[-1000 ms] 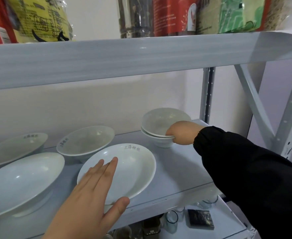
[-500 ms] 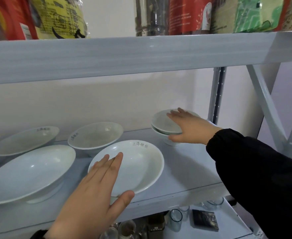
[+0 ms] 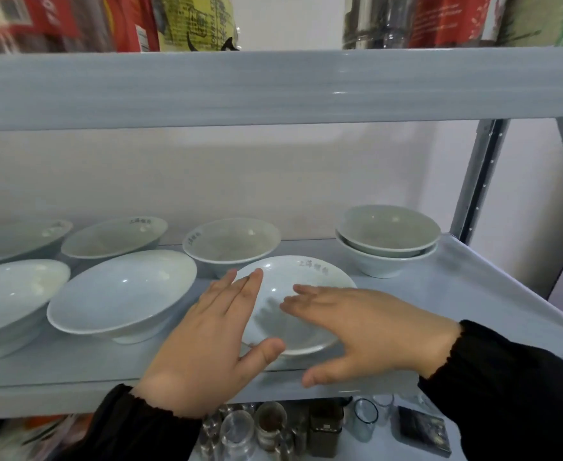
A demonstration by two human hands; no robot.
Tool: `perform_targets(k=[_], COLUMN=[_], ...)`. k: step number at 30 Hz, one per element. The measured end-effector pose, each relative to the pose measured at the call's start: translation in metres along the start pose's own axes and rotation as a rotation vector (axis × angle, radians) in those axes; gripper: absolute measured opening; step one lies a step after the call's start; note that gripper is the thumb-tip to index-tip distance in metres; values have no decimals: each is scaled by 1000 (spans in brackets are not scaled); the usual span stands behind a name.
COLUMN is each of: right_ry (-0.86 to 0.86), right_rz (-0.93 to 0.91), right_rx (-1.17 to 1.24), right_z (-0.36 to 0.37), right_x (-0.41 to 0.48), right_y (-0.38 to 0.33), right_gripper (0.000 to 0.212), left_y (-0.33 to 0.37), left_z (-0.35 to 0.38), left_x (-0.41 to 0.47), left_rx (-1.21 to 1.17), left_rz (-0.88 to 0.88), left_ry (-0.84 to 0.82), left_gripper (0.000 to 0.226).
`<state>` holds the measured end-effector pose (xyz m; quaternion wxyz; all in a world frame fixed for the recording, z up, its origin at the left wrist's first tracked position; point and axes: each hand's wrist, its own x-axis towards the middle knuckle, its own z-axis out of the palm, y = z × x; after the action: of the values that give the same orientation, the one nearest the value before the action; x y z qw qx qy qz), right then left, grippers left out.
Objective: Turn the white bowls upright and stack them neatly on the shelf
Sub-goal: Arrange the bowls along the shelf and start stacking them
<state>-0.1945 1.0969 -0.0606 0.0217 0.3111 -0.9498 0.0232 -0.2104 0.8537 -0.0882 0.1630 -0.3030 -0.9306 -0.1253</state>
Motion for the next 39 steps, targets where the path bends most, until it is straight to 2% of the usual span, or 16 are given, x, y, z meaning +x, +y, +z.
perform_targets(k=[2,7,10,19,27,39], right_ry=[-6,49,33,64,159,260], right_rz=[10,-17,-23,31,138,217], right_rx=[-57,-169,-175,-108,-153,-179], right_z=[9,17,18,12,-39,-59], right_x=[1,5,7,4,14,116], right_y=[-4,-8,-8,1,8,6], right_gripper=[86,43,30,25,22,21], left_y=[0,-2,-3,-9,-40,-80], left_z=[0,-1,-2,-13,-34,-59], left_x=[-1,-5,-8,-20,-25,-51], left_rx=[5,14,25,7,10,15], left_rz=[-8,-11,-20,-48,-74,-252], left_ry=[-8,-13,-27,25,163,183], left_gripper=[95,94,94,93,91,87])
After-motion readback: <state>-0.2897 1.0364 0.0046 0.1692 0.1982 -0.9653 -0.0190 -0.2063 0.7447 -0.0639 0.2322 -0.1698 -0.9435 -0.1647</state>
